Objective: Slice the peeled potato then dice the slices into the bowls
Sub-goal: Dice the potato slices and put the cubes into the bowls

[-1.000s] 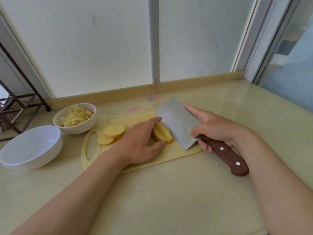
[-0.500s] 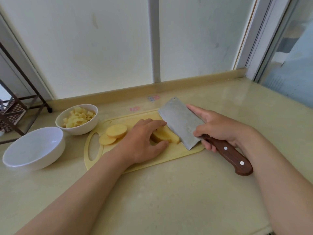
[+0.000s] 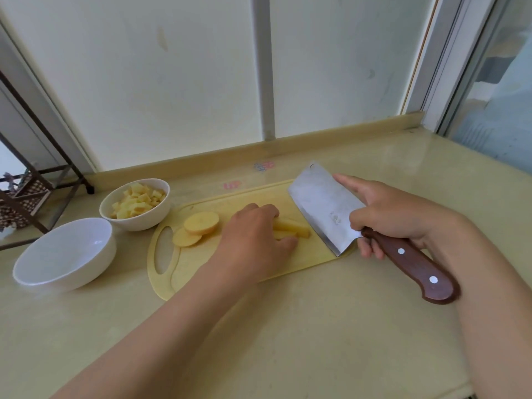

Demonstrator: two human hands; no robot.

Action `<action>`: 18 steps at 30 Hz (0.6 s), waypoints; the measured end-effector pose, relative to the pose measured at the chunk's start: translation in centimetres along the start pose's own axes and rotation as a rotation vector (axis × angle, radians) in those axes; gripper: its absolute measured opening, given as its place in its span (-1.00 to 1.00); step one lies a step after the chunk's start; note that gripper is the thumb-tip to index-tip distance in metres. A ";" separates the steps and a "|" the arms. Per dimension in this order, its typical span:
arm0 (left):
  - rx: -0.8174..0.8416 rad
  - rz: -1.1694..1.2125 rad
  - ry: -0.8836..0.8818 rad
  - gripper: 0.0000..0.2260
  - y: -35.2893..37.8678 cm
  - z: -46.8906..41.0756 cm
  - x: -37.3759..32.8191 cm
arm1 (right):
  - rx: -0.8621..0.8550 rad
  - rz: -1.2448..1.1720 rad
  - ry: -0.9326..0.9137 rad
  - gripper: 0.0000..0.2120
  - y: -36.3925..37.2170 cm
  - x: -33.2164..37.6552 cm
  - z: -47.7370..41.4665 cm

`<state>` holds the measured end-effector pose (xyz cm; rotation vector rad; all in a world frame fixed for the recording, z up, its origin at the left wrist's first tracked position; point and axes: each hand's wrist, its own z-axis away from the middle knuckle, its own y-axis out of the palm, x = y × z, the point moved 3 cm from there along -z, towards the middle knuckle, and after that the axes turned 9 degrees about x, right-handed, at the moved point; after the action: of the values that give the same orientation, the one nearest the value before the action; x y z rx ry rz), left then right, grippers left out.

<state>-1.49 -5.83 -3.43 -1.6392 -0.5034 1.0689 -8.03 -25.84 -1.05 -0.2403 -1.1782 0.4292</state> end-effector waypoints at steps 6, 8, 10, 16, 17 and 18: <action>0.074 0.066 -0.017 -0.51 -0.7 0.0 -0.1 | -0.040 0.002 -0.058 -0.17 0.5 0.6 0.0; 0.118 0.077 -0.001 -0.53 -0.9 -0.1 0.0 | -0.059 -0.022 -0.078 -0.18 0.6 0.7 0.1; 0.136 0.095 0.014 -0.55 -1.1 0.0 0.1 | -0.069 -0.065 -0.095 -0.19 0.9 0.8 0.4; 0.096 0.141 0.006 -0.51 -0.9 -0.1 0.3 | -0.082 -0.103 -0.151 -0.22 1.9 1.1 0.2; 0.088 0.141 0.002 -0.52 -0.8 -0.1 0.3 | -0.086 -0.100 -0.159 -0.23 1.9 1.2 0.1; 0.077 0.142 -0.002 -0.52 -0.8 -0.1 0.3 | -0.087 -0.099 -0.166 -0.23 1.9 1.2 0.0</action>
<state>-1.10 -5.38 -2.82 -1.6247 -0.3469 1.1803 -8.02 -23.56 -0.82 -0.2241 -1.3676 0.3159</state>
